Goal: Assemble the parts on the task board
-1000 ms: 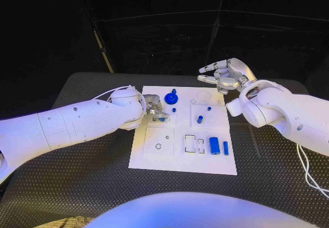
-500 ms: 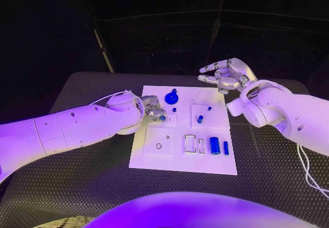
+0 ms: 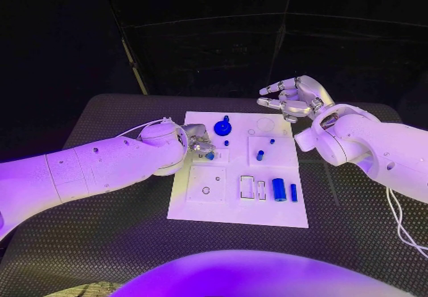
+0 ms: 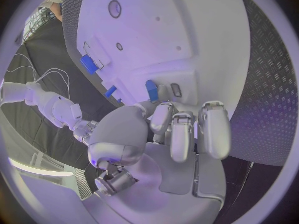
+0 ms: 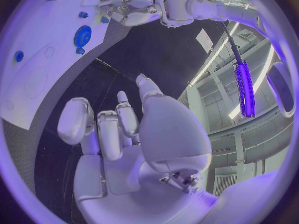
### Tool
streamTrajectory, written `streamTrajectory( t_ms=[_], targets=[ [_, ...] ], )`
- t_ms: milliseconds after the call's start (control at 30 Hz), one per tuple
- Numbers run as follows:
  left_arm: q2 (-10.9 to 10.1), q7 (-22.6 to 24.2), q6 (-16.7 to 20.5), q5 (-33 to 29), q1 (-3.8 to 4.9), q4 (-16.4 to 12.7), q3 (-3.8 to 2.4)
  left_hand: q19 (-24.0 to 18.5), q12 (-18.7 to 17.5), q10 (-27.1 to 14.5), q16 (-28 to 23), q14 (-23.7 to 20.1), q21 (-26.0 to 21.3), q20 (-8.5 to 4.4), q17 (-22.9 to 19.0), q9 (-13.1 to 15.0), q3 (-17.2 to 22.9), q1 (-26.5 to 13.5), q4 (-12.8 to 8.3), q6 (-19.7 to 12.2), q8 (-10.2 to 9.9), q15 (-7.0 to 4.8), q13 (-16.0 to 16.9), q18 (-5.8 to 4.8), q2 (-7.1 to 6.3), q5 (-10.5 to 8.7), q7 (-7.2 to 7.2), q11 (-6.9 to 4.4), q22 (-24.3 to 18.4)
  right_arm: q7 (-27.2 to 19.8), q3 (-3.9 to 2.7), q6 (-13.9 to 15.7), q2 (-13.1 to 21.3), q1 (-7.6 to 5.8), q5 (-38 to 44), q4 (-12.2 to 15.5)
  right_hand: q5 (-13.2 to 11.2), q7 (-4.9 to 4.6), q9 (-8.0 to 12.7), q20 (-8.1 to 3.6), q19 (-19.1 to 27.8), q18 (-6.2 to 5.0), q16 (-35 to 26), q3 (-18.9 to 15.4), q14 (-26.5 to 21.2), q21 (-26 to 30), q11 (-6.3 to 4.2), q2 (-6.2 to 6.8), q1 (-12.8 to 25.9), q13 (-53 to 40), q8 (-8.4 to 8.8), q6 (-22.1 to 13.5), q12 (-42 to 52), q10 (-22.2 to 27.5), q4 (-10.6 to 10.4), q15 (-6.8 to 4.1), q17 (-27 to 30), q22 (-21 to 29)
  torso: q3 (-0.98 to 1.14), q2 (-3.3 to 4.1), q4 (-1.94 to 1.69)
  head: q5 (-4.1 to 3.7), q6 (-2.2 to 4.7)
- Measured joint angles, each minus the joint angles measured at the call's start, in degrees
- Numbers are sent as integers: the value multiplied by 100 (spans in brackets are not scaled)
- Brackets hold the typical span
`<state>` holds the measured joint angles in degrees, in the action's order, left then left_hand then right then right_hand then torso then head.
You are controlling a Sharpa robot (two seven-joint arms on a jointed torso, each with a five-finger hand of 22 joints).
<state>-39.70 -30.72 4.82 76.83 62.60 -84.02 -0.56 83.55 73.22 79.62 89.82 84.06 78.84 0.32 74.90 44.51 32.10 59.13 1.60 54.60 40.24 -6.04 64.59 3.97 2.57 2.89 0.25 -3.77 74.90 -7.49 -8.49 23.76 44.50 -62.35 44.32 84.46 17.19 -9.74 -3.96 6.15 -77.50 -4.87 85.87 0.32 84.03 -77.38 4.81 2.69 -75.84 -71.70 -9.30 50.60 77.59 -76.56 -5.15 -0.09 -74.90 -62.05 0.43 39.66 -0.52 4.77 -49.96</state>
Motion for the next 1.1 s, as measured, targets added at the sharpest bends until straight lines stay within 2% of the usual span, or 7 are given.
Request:
streamTrajectory(
  t_ms=[200, 833, 1100],
  targets=[
    [8, 1, 26, 19, 0, 41, -3, 0, 0, 1, 0, 0, 0, 0, 0, -8, -81, -161, 128, -1, 1, 0, -12, 1, -77, 0, -2, -1, 0, 0, 0, -1, 3, 0, 0, -1, 0, 0, 0, 0, 0, 0, 0, 0, 0, 0, 0, 0, 0, 0, 0, 0, 0, 0, 0, 0, 0, 0, 0, 0, 0, -5, 9],
    [37, 1, 130, -9, -6, 71, 2, 0, 0, 1, 0, 0, 0, 0, 0, -40, -167, -394, 356, -3, 0, 0, -18, 0, -132, 0, -4, -1, 0, 0, 0, -1, 4, 0, 0, -7, 0, 0, 0, 0, 0, 0, 0, 0, 0, 0, 0, 1, 45, 12, -24, 0, 0, 0, 0, 0, -4, 8, -1, -2, -1, -21, 60],
    [29, 1, 140, -57, -7, 65, 2, 0, 0, -19, 0, 0, -23, 0, 0, -100, -253, -656, 572, -3, -29, 0, -25, 0, -154, 0, -4, 19, 0, 0, 0, 0, 11, 0, 0, -10, 0, 0, 0, 0, 0, 0, 0, -15, 0, 0, 0, 1, 45, 17, -24, 0, 0, 0, -15, 0, -3, 14, -2, -2, -4, -22, 66]
  ],
)
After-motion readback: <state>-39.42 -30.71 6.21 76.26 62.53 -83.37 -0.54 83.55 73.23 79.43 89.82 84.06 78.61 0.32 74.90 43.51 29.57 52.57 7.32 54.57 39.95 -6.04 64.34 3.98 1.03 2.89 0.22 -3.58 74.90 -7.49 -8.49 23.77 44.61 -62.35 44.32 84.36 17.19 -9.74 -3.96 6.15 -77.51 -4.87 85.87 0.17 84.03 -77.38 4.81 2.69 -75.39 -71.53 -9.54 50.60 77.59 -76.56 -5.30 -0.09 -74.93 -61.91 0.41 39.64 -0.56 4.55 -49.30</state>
